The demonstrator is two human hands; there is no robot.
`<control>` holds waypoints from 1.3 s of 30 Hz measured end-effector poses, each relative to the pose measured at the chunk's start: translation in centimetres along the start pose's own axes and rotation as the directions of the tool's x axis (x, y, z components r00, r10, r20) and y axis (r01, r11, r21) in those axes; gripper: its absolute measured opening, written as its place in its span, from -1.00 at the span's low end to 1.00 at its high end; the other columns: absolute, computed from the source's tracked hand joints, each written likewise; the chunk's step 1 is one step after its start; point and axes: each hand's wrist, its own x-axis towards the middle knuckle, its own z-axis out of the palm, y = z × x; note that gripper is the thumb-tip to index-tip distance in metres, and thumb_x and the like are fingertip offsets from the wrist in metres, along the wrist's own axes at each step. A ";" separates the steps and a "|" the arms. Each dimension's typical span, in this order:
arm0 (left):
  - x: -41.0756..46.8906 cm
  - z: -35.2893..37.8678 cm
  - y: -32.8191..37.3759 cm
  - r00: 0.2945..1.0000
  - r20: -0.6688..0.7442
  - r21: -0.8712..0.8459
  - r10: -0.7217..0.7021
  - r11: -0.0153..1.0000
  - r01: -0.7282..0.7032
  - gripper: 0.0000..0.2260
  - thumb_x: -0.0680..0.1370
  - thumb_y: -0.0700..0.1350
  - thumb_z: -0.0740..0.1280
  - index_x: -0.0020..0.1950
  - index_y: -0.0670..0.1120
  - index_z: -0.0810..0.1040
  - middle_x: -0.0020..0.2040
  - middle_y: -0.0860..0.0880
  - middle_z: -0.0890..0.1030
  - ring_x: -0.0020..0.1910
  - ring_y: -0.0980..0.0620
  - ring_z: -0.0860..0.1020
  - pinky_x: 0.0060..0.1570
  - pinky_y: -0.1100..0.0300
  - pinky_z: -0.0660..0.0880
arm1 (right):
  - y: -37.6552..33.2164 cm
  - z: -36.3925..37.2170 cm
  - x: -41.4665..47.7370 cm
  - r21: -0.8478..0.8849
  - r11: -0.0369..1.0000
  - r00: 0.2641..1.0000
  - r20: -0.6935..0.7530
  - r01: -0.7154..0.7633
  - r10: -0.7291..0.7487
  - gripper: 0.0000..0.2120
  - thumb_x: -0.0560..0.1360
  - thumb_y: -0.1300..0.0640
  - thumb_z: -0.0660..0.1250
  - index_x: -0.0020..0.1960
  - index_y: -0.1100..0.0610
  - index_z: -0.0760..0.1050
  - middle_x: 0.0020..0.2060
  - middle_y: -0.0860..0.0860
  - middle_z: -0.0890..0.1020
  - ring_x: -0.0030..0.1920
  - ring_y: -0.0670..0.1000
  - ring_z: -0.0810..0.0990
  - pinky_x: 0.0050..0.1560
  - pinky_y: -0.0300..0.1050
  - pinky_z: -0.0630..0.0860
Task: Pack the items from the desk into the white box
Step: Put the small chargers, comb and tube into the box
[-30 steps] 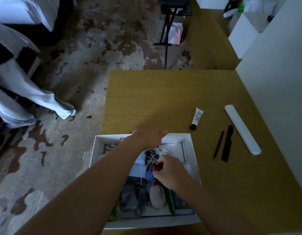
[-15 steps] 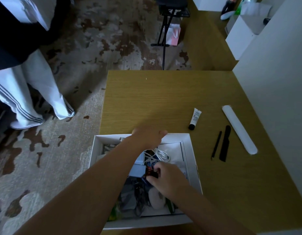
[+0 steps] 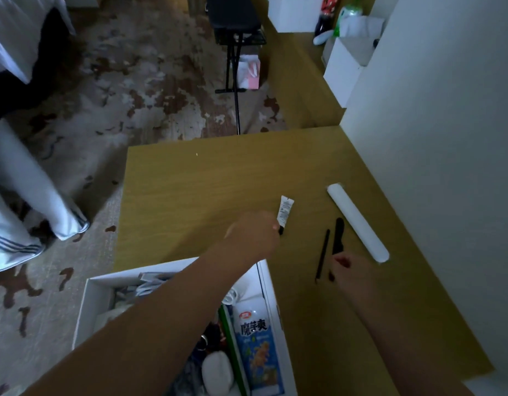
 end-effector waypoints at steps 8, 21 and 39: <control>3.0 7.0 6.9 0.984 0.174 0.086 -0.050 0.996 0.035 -0.79 0.57 -0.10 0.19 0.06 -0.17 0.54 0.05 -0.11 0.60 0.02 -0.11 0.57 -0.13 0.13 0.45 | 5.6 0.8 5.7 0.068 0.977 0.978 0.058 -0.202 0.199 -0.77 0.51 0.17 0.28 -0.30 0.06 0.34 -0.37 -0.04 0.44 -0.35 -0.08 0.42 -0.39 -0.19 0.31; 7.5 15.3 9.0 0.938 0.228 0.208 -0.262 0.954 0.216 -0.81 0.56 -0.11 0.28 0.16 -0.09 0.48 0.14 -0.10 0.54 0.08 -0.02 0.53 -0.11 0.20 0.41 | 8.7 2.2 7.7 -0.022 0.948 0.948 0.022 -0.317 0.318 -0.88 0.44 0.13 0.37 -0.08 0.15 0.48 -0.15 0.09 0.58 -0.22 0.03 0.54 -0.43 -0.19 0.36; -2.4 0.9 3.9 0.996 -0.031 -0.450 -0.079 0.891 0.057 -0.88 0.46 -0.10 0.37 -0.26 0.05 0.51 -0.34 0.12 0.58 -0.40 0.21 0.53 -0.42 0.36 0.42 | 1.2 -0.6 -1.8 0.139 0.985 0.992 0.093 -0.099 0.087 -0.85 0.51 0.19 0.29 0.06 0.02 0.48 -0.20 -0.05 0.55 -0.25 -0.18 0.47 -0.36 -0.28 0.33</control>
